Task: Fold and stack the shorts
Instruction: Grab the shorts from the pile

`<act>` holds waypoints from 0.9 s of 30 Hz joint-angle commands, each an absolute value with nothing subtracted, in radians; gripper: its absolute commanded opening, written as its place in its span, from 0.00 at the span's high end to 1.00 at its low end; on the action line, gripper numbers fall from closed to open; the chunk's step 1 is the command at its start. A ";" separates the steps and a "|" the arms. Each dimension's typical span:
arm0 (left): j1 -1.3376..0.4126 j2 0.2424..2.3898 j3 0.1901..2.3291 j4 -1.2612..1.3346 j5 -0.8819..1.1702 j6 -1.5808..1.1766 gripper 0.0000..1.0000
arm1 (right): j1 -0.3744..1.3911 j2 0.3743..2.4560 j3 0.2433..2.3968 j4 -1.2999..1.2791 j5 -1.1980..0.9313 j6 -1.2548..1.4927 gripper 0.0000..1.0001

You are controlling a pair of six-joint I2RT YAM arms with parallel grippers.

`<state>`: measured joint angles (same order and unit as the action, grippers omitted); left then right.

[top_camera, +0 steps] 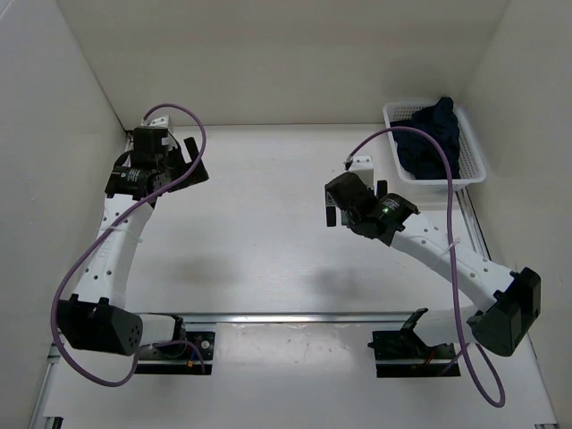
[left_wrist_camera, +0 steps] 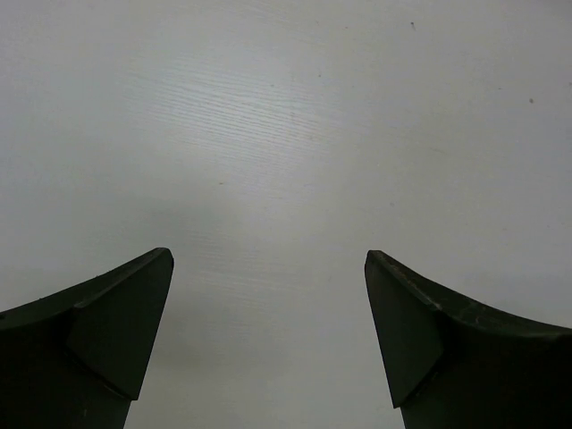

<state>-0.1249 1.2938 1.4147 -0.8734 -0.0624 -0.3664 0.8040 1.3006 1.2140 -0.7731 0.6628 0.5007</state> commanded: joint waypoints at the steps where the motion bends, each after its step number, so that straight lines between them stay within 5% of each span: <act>1: -0.127 1.250 1.447 -0.844 0.026 -0.336 0.00 | 0.831 1.287 1.250 -0.787 0.739 0.517 0.00; 9: -0.127 1.195 1.447 -0.831 0.061 -0.316 0.00 | 0.717 1.287 1.282 -0.776 0.718 0.451 0.00; 13: -0.127 1.172 1.457 -0.831 0.074 -0.304 0.00 | 0.360 1.347 1.350 -0.719 0.311 0.396 0.00; 21: -0.137 1.213 1.491 -0.831 0.103 -0.279 0.00 | -0.056 1.682 1.710 -0.756 0.069 0.481 0.00; 27: -0.146 1.233 1.500 -0.831 0.136 -0.279 0.00 | -0.146 2.029 2.010 -0.821 0.144 0.494 0.00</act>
<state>-0.1360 1.2350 1.4620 -0.8371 0.0902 -0.2955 -0.1394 1.9141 1.8847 -0.7658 0.1547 0.4843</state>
